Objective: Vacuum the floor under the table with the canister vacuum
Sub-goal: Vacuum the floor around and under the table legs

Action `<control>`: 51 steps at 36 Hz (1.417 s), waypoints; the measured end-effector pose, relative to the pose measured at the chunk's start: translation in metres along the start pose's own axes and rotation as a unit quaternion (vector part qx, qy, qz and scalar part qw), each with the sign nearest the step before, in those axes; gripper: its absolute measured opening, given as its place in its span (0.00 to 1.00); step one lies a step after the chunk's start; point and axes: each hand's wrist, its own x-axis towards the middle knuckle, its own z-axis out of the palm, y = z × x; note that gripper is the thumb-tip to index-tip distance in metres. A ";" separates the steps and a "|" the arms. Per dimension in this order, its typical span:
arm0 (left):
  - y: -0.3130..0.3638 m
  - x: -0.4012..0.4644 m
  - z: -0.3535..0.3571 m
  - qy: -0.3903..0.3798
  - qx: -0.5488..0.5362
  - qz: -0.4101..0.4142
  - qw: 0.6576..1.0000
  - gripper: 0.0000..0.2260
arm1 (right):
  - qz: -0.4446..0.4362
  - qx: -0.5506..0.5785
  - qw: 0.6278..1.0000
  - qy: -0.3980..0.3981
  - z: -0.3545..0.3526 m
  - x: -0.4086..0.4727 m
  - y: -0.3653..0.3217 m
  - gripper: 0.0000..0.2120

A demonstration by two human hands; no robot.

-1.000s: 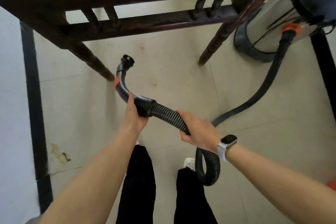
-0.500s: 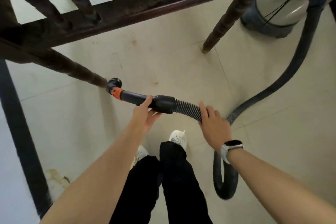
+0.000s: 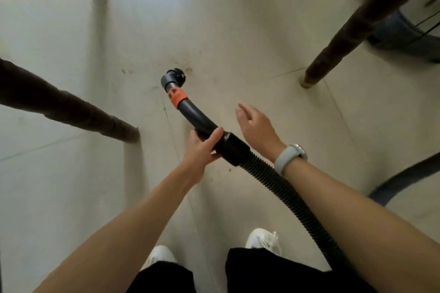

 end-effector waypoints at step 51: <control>-0.124 0.132 -0.138 -0.091 0.777 0.077 0.618 0.43 | 0.105 -0.458 0.877 0.096 -0.026 -0.006 0.190 0.17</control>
